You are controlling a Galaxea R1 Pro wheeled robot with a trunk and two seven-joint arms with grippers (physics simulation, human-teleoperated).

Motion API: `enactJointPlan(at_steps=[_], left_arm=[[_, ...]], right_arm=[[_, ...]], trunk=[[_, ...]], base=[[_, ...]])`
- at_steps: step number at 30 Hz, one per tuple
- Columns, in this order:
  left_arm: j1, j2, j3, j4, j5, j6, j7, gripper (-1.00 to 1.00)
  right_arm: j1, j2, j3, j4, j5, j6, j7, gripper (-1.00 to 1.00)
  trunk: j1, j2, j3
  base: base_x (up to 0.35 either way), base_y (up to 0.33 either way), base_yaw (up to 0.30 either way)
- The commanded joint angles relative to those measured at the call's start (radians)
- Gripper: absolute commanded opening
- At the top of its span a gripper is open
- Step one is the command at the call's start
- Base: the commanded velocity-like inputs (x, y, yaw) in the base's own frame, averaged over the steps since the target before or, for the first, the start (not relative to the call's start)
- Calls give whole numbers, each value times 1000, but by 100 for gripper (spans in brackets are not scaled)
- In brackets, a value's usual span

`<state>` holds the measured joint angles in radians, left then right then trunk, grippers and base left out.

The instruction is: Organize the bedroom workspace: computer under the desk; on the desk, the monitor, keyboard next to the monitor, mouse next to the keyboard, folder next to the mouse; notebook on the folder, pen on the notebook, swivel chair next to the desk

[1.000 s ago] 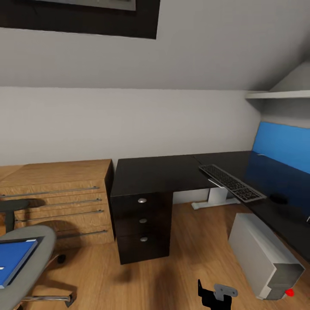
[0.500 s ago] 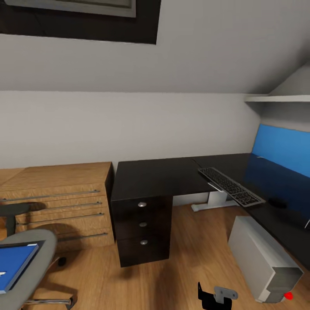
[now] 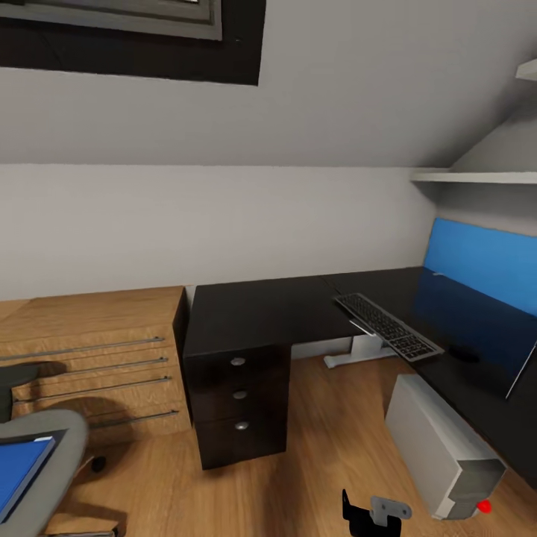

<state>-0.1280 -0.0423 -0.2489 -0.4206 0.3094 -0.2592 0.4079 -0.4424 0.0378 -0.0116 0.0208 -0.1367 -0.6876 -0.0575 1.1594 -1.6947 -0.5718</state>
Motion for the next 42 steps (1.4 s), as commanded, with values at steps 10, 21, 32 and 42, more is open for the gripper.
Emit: enactJointPlan(at_steps=[10, 21, 32, 42], left_arm=[[0, 1, -9, 11, 8, -6, 6, 100], [-1, 1, -9, 11, 8, -10, 6, 100], [-1, 1, -10, 12, 8, -8, 6, 100], [-1, 2, -11, 13, 6, -10, 6, 100]], right_arm=[[-1, 2, 1, 2, -3, -4, 0, 100], [-1, 1, 1, 2, -3, -4, -1, 100], [-1, 1, 1, 2, -3, -4, 0, 100], [-1, 0, 1, 1, -3, -4, -1, 100]], trunk=[[-39, 70, 30], [-81, 147, 64], [-123, 224, 99], [-161, 294, 130]], base=[[0, 0, -68], [0, 0, -1], [81, 0, 0], [239, 0, 0]])
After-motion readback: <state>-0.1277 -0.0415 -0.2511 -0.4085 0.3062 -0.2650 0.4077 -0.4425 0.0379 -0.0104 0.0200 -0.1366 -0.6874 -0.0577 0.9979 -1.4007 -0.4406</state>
